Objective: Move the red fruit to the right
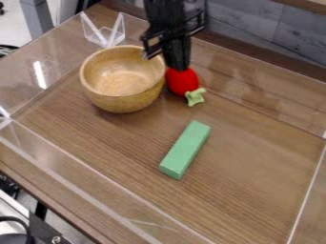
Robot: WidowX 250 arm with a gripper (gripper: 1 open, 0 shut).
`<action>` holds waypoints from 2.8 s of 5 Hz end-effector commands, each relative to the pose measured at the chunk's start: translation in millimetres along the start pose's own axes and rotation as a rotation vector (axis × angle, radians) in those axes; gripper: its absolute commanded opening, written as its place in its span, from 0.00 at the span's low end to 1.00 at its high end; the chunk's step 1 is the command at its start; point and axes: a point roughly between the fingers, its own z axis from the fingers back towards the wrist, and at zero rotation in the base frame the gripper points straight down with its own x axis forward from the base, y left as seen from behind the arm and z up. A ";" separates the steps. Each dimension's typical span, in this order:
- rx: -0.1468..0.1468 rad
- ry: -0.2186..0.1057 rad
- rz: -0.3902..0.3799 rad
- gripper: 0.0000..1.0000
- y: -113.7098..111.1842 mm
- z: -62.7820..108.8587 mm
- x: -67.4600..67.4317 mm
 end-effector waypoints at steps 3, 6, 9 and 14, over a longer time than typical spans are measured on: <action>-0.103 -0.002 -0.115 0.00 -8.8 60.1 -38.6; -0.043 -0.031 -0.214 1.00 8.7 35.9 -46.2; -0.013 -0.064 -0.217 1.00 10.0 12.5 -61.9; 0.000 -0.108 -0.213 0.00 -2.1 5.3 -26.2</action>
